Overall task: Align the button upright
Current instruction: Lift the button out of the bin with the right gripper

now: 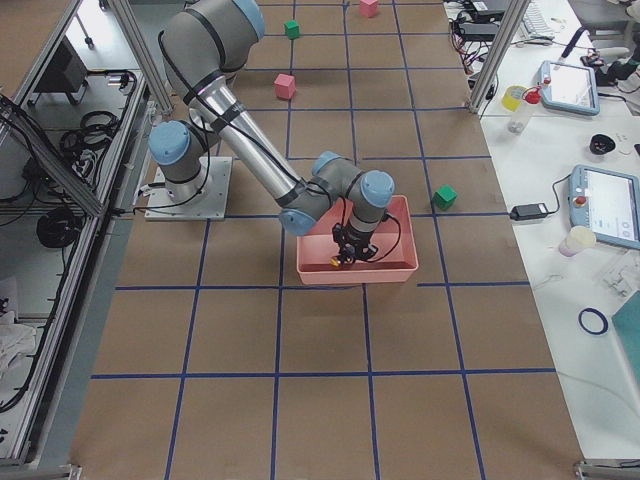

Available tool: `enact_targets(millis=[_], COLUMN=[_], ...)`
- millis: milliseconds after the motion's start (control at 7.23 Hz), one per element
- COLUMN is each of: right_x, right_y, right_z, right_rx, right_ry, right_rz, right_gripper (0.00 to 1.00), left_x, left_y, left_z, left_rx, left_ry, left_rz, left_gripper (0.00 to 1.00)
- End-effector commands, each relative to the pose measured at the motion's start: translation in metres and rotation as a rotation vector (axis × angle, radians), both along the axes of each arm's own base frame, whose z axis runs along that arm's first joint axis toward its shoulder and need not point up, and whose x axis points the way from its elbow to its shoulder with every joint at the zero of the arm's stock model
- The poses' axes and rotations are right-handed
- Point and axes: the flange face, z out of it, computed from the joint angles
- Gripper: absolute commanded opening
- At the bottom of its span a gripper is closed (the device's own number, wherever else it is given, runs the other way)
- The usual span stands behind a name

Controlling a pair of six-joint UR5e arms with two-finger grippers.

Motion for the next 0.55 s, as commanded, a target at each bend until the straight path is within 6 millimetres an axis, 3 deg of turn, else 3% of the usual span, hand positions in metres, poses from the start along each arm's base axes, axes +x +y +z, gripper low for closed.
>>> enact_targets(millis=[0,415], right_x=[0.004,0.015], right_y=[0.003,0.001], right_z=[0.033,0.075], right_rx=[-0.037,-0.095], right_ry=[0.019,0.053], right_rz=[-0.044,-0.069], right_gripper=[0.0,0.0], left_x=[0.0,-0.001], left_y=[0.0,0.0], left_z=[0.0,-0.001], left_rx=[0.0,0.003], left_ry=[0.001,0.002], left_rz=[0.0,-0.002], left_gripper=[1.0,1.0])
